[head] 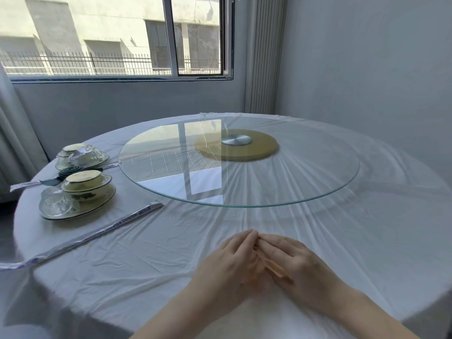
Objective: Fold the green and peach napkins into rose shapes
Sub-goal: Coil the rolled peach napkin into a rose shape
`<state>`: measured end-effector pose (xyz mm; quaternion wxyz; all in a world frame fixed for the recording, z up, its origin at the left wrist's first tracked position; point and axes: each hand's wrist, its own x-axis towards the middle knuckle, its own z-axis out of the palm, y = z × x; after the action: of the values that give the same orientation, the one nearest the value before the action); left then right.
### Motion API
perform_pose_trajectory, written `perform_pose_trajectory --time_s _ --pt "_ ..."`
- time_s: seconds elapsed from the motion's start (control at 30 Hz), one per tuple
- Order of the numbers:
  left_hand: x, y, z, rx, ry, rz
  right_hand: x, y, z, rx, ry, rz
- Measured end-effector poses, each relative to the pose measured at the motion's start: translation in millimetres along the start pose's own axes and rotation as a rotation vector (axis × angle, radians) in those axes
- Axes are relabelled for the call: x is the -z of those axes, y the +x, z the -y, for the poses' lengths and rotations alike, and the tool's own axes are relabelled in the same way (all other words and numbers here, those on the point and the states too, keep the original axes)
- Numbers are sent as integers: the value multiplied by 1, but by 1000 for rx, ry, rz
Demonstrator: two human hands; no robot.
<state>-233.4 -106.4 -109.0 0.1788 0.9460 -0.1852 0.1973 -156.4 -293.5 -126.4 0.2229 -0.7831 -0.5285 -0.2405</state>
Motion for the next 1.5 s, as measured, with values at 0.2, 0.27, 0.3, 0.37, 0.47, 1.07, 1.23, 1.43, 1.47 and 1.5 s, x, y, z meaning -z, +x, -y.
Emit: perform_pose_trajectory --time_s 0.2,0.27,0.3,0.37,0.47,1.07,1.23,1.43,1.47,1.5 --pt "-2 0 3 106 -75 106 1 8 5 -175 187 -108" --pt "-4 3 6 151 -125 106 5 13 9 -244 253 -104" --pt "-4 5 8 162 -148 92 7 16 11 -291 310 -94" --pt "-1 10 12 182 -216 59 10 22 10 -419 424 -54" --pt "8 13 13 260 -324 -51 17 37 8 -598 624 19" --pt "23 31 15 156 196 -147 -6 61 -4 -920 412 165" --pt "12 27 6 131 351 -106 -7 60 -4 -945 383 149" --pt "-1 28 10 110 403 -48 -7 64 -4 -922 308 100" --pt "-1 28 12 121 410 -26 -8 64 -5 -918 306 92" --pt "0 29 14 136 419 -5 -8 64 -6 -918 308 84"
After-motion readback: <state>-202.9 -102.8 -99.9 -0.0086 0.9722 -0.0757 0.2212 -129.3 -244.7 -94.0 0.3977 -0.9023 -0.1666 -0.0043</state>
